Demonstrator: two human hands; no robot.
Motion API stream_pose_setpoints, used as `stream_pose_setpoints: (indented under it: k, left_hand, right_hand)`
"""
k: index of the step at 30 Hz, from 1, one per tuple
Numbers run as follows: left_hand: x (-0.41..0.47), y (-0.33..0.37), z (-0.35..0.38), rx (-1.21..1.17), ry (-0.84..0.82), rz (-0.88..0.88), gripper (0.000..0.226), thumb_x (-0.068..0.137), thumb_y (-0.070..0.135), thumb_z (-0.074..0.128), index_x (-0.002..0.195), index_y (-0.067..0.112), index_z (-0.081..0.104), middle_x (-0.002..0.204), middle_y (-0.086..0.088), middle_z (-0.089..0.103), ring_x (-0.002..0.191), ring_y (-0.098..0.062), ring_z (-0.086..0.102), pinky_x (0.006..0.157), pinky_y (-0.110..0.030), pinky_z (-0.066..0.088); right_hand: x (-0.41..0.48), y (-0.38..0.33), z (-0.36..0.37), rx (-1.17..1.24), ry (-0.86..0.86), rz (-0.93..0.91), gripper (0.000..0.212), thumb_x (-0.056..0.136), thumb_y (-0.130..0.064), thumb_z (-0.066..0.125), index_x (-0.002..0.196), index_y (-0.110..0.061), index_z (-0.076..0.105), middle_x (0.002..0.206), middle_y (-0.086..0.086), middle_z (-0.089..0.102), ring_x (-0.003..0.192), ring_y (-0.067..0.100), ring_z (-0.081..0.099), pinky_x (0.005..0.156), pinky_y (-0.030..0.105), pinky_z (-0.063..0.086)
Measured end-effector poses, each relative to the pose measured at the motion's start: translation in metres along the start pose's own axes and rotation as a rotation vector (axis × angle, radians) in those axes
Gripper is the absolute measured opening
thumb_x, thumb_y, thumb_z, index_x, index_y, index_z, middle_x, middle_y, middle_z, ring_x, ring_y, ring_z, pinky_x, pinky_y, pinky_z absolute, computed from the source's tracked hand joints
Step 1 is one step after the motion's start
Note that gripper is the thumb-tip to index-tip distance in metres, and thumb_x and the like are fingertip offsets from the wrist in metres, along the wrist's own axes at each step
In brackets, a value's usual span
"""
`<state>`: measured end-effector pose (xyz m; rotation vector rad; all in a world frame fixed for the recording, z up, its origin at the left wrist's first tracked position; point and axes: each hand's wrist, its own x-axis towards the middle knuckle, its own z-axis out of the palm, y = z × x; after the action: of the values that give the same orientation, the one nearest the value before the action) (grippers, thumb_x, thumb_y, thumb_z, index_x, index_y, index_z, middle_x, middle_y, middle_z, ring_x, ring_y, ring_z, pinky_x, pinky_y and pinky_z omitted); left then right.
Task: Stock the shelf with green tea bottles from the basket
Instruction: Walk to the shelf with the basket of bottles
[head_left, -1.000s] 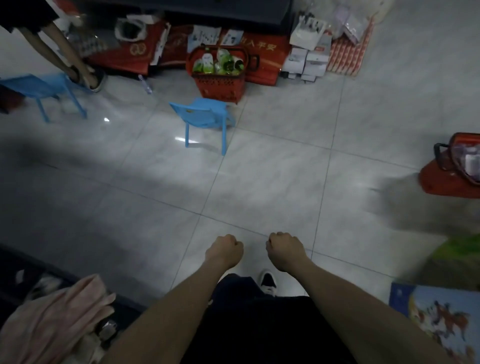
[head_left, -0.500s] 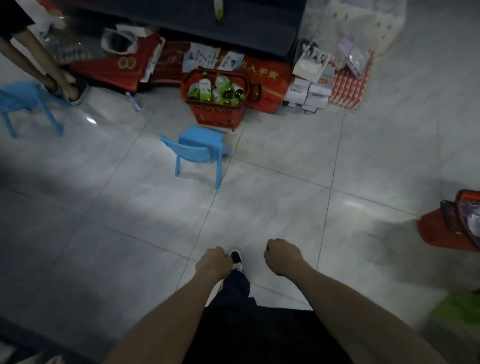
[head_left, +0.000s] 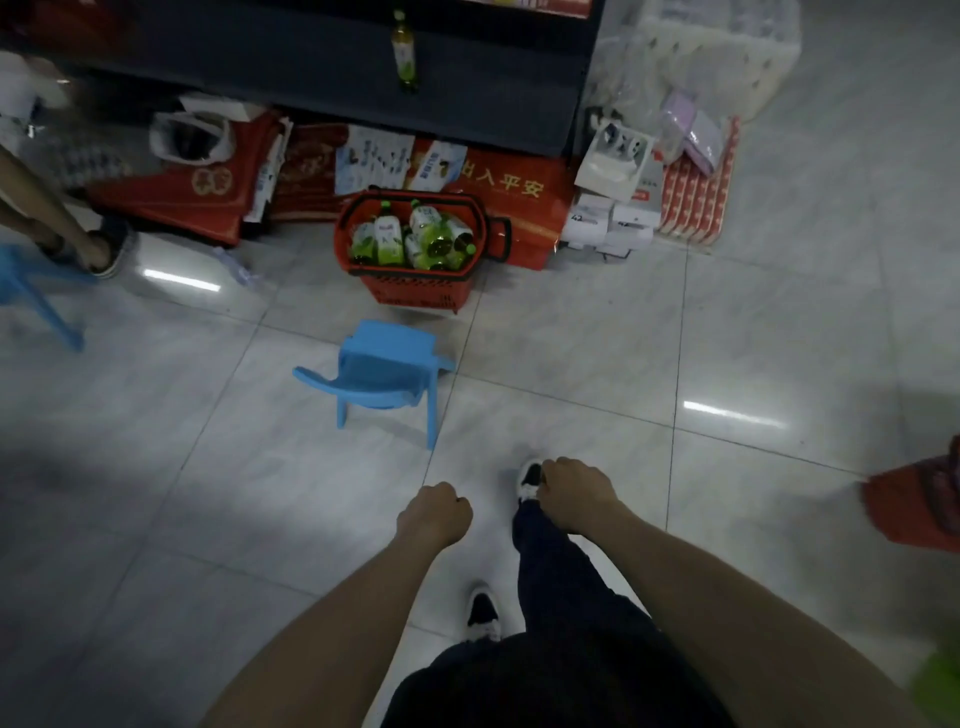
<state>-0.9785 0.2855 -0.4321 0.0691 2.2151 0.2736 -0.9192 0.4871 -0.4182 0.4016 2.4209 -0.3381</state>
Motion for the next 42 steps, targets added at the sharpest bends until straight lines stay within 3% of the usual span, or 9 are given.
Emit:
stream_pose_setpoints:
  k: [4, 8, 15, 23, 28, 32, 35, 38, 42]
  left_hand:
    - [0.061, 0.043, -0.047, -0.010, -0.019, -0.013, 0.038, 0.101, 0.031, 0.040, 0.126, 0.010, 0.059, 0.130, -0.011, 0.061, 0.115, -0.029, 0.062, 0.101, -0.041, 0.052]
    - [0.105, 0.101, -0.105, -0.002, -0.017, -0.025, 0.039, 0.100, 0.027, 0.040, 0.131, 0.009, 0.057, 0.134, -0.012, 0.060, 0.117, -0.031, 0.061, 0.098, -0.040, 0.052]
    - [0.179, 0.180, -0.204, -0.080, 0.047, 0.034, 0.035, 0.098, 0.025, 0.042, 0.116, 0.004, 0.063, 0.122, -0.017, 0.066, 0.109, -0.036, 0.064, 0.095, -0.043, 0.055]
    - [0.267, 0.197, -0.290, -0.133, 0.078, -0.040, 0.036, 0.100, 0.029, 0.049, 0.118, 0.007, 0.070, 0.119, -0.013, 0.071, 0.109, -0.034, 0.068, 0.087, -0.037, 0.053]
    - [0.336, 0.201, -0.335, -0.147, 0.029, -0.065, 0.034, 0.100, 0.024, 0.043, 0.120, 0.008, 0.064, 0.119, -0.014, 0.069, 0.096, -0.030, 0.060, 0.083, -0.038, 0.051]
    - [0.378, 0.204, -0.386, -0.229, 0.012, -0.092, 0.033, 0.099, 0.027, 0.049, 0.114, 0.005, 0.069, 0.117, -0.015, 0.071, 0.104, -0.034, 0.066, 0.087, -0.039, 0.053]
    - [0.406, 0.203, -0.424, -0.274, 0.009, -0.115, 0.035, 0.101, 0.027, 0.051, 0.121, 0.005, 0.069, 0.123, -0.015, 0.070, 0.115, -0.035, 0.066, 0.088, -0.037, 0.051]
    - [0.430, 0.204, -0.460, -0.259, 0.002, -0.137, 0.037, 0.100, 0.026, 0.045, 0.127, 0.008, 0.063, 0.128, -0.017, 0.065, 0.117, -0.036, 0.063, 0.087, -0.037, 0.049]
    - [0.454, 0.209, -0.497, -0.293, -0.005, -0.120, 0.031, 0.091, 0.032, 0.044, 0.105, 0.012, 0.064, 0.108, -0.010, 0.067, 0.100, -0.030, 0.065, 0.095, -0.044, 0.055]
  right_hand:
    - [0.072, 0.014, -0.050, -0.002, 0.009, -0.022, 0.032, 0.106, -0.025, 0.038, 0.127, -0.011, 0.057, 0.130, 0.008, 0.061, 0.118, 0.029, 0.059, 0.095, 0.036, 0.041]
    - [0.138, 0.031, -0.106, -0.014, -0.017, -0.041, 0.031, 0.106, -0.025, 0.038, 0.127, -0.012, 0.057, 0.130, 0.008, 0.060, 0.118, 0.029, 0.059, 0.091, 0.035, 0.041]
    - [0.242, 0.035, -0.208, 0.005, 0.000, -0.089, 0.031, 0.106, -0.028, 0.040, 0.126, -0.012, 0.057, 0.128, 0.009, 0.061, 0.116, 0.029, 0.060, 0.093, 0.034, 0.044]
    - [0.353, -0.001, -0.291, -0.115, -0.007, -0.201, 0.033, 0.103, -0.025, 0.043, 0.131, -0.011, 0.056, 0.130, 0.012, 0.060, 0.118, 0.031, 0.059, 0.097, 0.039, 0.046]
    - [0.426, -0.028, -0.334, -0.171, -0.011, -0.228, 0.034, 0.104, -0.025, 0.041, 0.130, -0.009, 0.056, 0.131, 0.013, 0.060, 0.121, 0.032, 0.058, 0.099, 0.040, 0.045]
    - [0.477, -0.054, -0.372, -0.089, -0.029, -0.208, 0.036, 0.105, -0.029, 0.038, 0.129, -0.009, 0.056, 0.132, 0.012, 0.060, 0.122, 0.031, 0.057, 0.099, 0.040, 0.044]
    - [0.508, -0.074, -0.402, -0.010, -0.019, -0.198, 0.036, 0.105, -0.030, 0.039, 0.130, -0.012, 0.060, 0.134, 0.010, 0.062, 0.119, 0.032, 0.062, 0.097, 0.039, 0.049]
    - [0.536, -0.089, -0.425, 0.031, 0.000, -0.200, 0.031, 0.103, -0.030, 0.041, 0.114, -0.013, 0.064, 0.120, 0.012, 0.068, 0.105, 0.034, 0.068, 0.089, 0.043, 0.057]
    - [0.569, -0.101, -0.448, 0.023, -0.016, -0.203, 0.024, 0.102, -0.030, 0.042, 0.106, -0.014, 0.059, 0.110, 0.010, 0.068, 0.096, 0.032, 0.067, 0.084, 0.044, 0.058]
